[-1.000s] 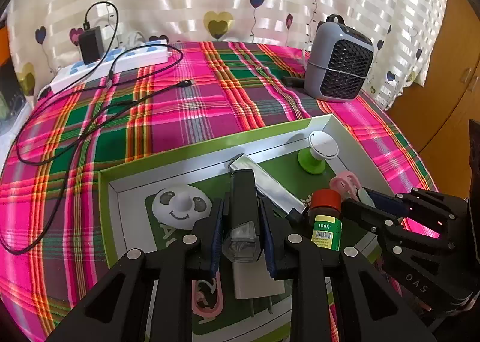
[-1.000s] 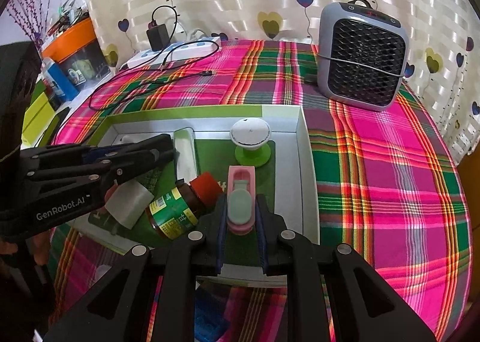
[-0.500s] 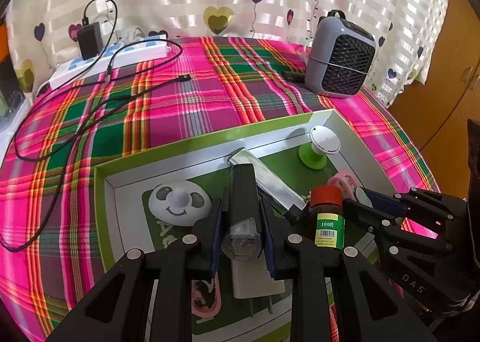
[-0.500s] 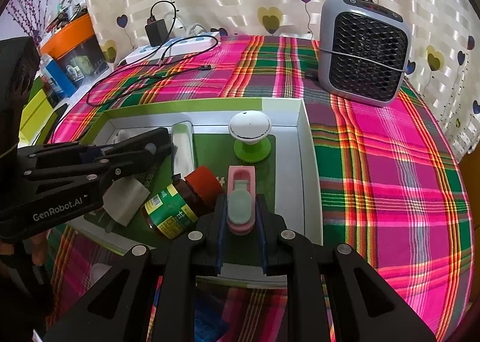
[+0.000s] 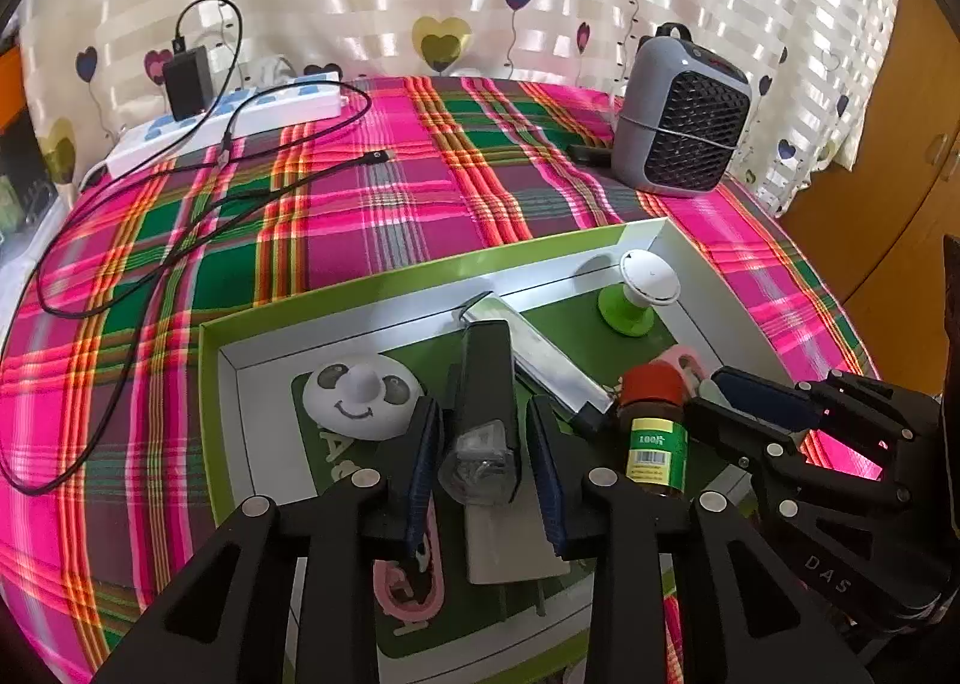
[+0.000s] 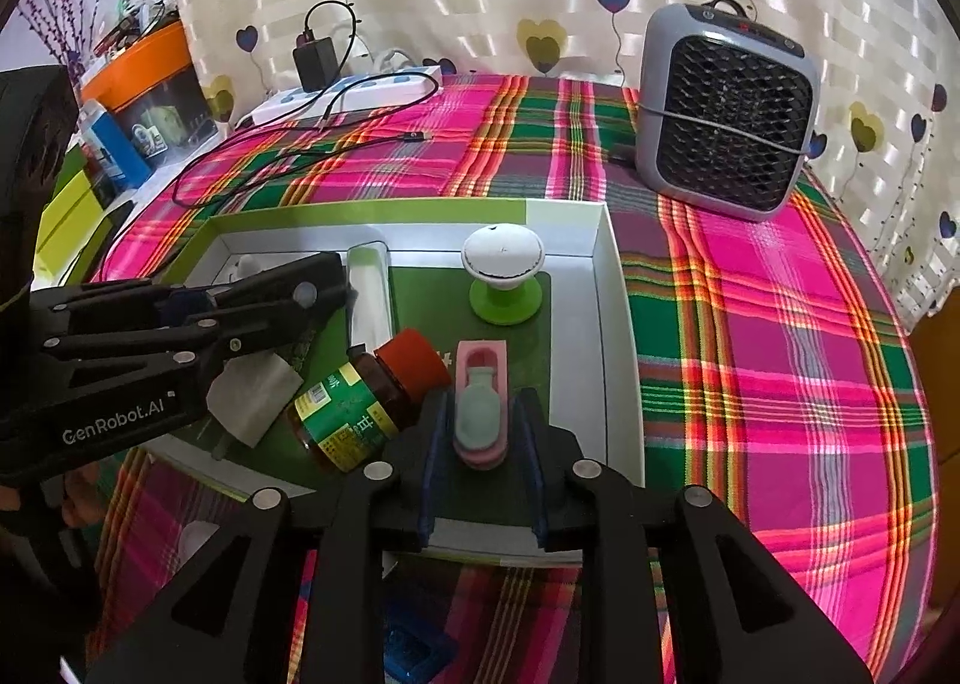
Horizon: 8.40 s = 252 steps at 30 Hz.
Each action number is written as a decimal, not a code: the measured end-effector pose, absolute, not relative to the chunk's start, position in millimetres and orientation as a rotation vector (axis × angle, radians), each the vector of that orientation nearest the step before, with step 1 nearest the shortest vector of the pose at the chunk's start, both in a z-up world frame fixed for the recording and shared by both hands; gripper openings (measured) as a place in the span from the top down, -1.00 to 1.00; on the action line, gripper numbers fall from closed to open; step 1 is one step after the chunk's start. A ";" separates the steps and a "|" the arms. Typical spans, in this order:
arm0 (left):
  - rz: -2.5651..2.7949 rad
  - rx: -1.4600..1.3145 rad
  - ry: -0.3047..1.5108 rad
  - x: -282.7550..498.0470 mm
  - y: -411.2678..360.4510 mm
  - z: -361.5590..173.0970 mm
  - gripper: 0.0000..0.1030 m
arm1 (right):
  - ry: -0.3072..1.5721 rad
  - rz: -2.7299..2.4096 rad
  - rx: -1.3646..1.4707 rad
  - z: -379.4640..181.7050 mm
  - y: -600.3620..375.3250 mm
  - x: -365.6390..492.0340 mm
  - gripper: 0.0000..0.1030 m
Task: Organize rigid objects
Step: 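Release the clip and black case into the box with the right and left tools, then move the right tool to the blue USB drive while the left approaches the white jar, then grasp the blue USB drive with the right tool while the left tool grasps the white jar, then lift the blue USB drive with the right tool while the left tool lifts the white jar, then release the USB drive and white jar into the box with the right and left tools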
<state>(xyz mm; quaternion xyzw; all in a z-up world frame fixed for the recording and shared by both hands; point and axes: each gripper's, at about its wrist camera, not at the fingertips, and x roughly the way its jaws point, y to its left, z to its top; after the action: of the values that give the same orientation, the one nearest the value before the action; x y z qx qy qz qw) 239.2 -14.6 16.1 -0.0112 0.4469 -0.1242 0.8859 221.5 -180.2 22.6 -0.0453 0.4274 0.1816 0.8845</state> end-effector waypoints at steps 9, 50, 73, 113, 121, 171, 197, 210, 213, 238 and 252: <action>-0.252 -0.010 0.903 226.7 -17.0 23.6 0.36 | 0.866 0.353 -0.112 28.3 -179.6 213.1 0.24; -0.265 0.001 0.735 71.6 11.6 64.2 0.35 | 0.784 0.324 -0.055 54.0 -181.5 105.7 0.23; -0.404 -0.052 0.802 77.5 3.5 28.3 0.35 | 0.831 0.333 -0.028 26.0 -203.3 103.6 0.23; -0.384 0.021 0.903 114.3 -22.7 5.5 0.35 | 0.834 0.592 -0.342 13.1 -171.6 140.9 0.21; -0.374 0.051 0.910 124.7 -33.6 3.8 0.35 | 0.851 0.548 -0.360 8.8 -176.1 145.6 0.21; -0.342 0.041 0.912 129.9 -32.2 -0.7 0.48 | 0.859 0.561 -0.286 7.6 -172.7 135.8 0.56; -0.339 0.045 0.899 122.3 -32.5 2.7 0.48 | 0.834 0.557 -0.259 14.4 -175.2 125.2 0.56; -0.328 0.055 0.856 113.6 -33.1 20.7 0.48 | 0.796 0.564 -0.237 28.7 -177.5 116.6 0.56; -0.328 0.053 0.842 113.3 -32.5 25.8 0.48 | 0.783 0.563 -0.234 34.5 -178.6 116.1 0.56; -0.296 0.033 0.787 134.6 -14.4 49.6 0.48 | 0.762 0.513 -0.183 52.9 -181.5 135.0 0.56; -0.253 0.008 0.797 162.6 -0.8 45.3 0.48 | 0.781 0.492 -0.152 58.9 -169.8 183.1 0.56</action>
<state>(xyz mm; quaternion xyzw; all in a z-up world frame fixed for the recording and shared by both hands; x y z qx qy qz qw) 162.6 -0.8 45.3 0.0039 0.3871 -0.1227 0.9138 183.1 -169.8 58.9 -0.0732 0.3766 0.2372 0.8925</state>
